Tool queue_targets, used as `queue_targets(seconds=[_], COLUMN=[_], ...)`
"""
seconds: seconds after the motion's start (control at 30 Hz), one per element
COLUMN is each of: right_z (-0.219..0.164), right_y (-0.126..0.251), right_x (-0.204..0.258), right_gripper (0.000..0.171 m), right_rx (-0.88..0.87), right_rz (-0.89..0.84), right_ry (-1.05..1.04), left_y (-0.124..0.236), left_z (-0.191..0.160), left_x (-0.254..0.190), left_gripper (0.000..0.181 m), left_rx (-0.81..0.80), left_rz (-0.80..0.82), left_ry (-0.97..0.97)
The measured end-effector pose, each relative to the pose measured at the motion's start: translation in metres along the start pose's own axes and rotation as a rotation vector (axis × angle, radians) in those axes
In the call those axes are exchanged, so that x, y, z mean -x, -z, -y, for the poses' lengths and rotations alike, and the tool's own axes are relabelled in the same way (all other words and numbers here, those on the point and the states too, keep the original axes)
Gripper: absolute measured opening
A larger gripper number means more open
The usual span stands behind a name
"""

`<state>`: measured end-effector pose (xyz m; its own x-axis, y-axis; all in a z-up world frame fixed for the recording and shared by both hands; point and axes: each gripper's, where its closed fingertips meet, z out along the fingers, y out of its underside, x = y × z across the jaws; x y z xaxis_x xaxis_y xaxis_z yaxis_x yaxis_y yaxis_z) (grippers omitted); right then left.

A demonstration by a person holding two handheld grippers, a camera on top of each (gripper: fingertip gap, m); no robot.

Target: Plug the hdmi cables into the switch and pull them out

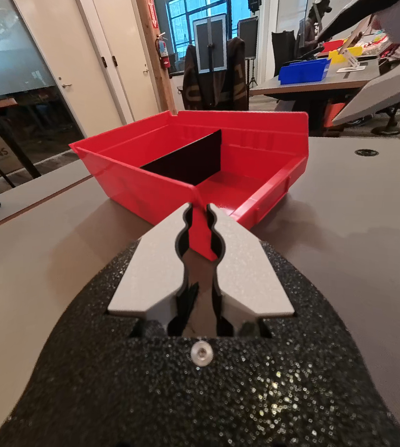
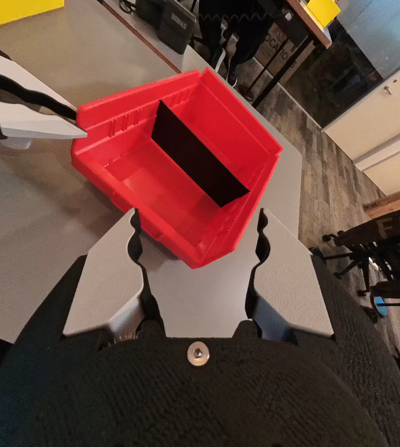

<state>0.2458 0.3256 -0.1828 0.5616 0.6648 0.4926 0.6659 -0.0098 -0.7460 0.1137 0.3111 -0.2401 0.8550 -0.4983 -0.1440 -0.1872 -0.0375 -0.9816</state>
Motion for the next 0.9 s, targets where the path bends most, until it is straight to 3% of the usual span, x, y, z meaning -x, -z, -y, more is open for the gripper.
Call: queue_targets(seconds=[0.13, 0.33, 0.37, 0.43, 0.47, 0.53, 0.6, 0.7, 0.9], right_z=[0.007, 0.009, 0.010, 0.012, 0.014, 0.021, 0.026, 0.031, 0.034], right_y=[0.001, -0.002, -0.003, -0.005, -0.006, -0.008, -0.010, -0.011, -0.014], right_x=[-0.001, -0.009, -0.008, -0.005, -0.003, 0.001, 0.007, 0.013, 0.020], right_gripper=[0.094, 0.091, 0.091, 0.091, 0.090, 0.089, 0.089, 0.088, 0.087], right_rx=[-0.031, -0.054, -0.052, -0.053, -0.058, -0.081, -0.099, -0.111, -0.114], right_rz=[-0.011, -0.057, -0.059, -0.052, -0.048, -0.039, -0.018, -0.007, 0.009], right_ry=[0.013, 0.018, 0.022, 0.032, 0.038, 0.045, 0.050, 0.067, 0.086], left_y=[0.043, 0.174, 0.200, 0.254, 0.280, 0.314, 0.327, 0.331, 0.330], left_z=[0.032, 0.037, 0.034, 0.029, 0.027, 0.015, -0.005, -0.042, -0.077], left_x=[0.017, 0.118, 0.139, 0.178, 0.194, 0.216, 0.230, 0.245, 0.257], left_gripper=[0.009, 0.025, 0.034, 0.081, 0.095, 0.101, 0.106, 0.098, 0.037], left_rx=[-0.121, -0.158, -0.151, -0.150, -0.141, -0.082, 0.011, 0.172, 0.288], left_rz=[0.092, 0.482, 0.571, 0.766, 0.869, 1.000, 1.033, 1.037, 1.019], left_ry=[-0.020, 0.028, 0.056, 0.065, 0.040, 0.004, 0.036, 0.109, 0.135])
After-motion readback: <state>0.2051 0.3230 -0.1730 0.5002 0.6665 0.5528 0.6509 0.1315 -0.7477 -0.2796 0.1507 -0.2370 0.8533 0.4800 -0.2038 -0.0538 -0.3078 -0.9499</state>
